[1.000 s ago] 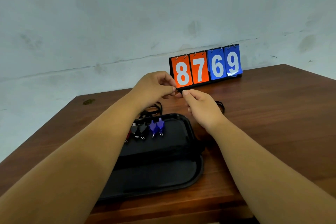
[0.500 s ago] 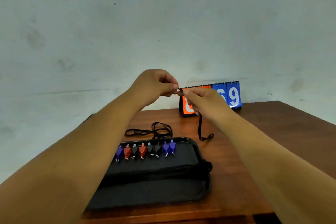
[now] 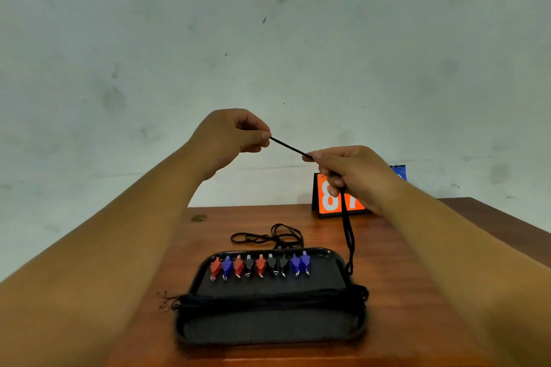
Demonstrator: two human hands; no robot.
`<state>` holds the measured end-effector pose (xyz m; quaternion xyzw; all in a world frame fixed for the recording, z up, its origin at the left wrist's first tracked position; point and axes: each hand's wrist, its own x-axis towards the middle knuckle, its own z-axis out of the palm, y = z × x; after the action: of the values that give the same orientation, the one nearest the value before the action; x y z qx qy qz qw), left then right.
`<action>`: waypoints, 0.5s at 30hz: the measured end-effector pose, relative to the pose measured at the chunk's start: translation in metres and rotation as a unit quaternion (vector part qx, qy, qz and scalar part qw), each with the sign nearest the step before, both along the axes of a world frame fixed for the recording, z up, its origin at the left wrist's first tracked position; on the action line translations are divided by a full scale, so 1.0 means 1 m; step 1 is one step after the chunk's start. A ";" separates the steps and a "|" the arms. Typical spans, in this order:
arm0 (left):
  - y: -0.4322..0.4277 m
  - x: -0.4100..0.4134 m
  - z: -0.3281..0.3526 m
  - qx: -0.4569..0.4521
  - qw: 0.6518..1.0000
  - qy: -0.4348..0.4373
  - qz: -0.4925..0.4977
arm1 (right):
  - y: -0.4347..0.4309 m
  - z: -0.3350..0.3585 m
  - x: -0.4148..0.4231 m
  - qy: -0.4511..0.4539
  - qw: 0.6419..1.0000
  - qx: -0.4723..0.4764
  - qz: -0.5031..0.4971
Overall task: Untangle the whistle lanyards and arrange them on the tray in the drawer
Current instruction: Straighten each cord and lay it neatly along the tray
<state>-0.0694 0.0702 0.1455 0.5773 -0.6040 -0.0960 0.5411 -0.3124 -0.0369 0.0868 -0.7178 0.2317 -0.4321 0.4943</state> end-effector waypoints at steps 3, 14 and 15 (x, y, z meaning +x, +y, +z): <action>0.013 0.012 -0.004 -0.001 1.000 0.012 0.012 | 0.005 -0.001 -0.001 0.024 1.000 -0.005 0.007; 0.058 0.044 -0.032 0.016 0.997 0.039 0.062 | 0.009 -0.022 -0.010 0.112 0.993 -0.015 -0.017; 0.062 0.046 -0.036 0.017 0.997 0.041 0.066 | 0.010 -0.025 -0.011 0.113 0.993 -0.012 -0.010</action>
<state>-0.0234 0.1324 0.1090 0.6207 -0.5402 -0.0935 0.5605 -0.3237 -0.0266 0.0617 -0.7656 0.2882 -0.3556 0.4521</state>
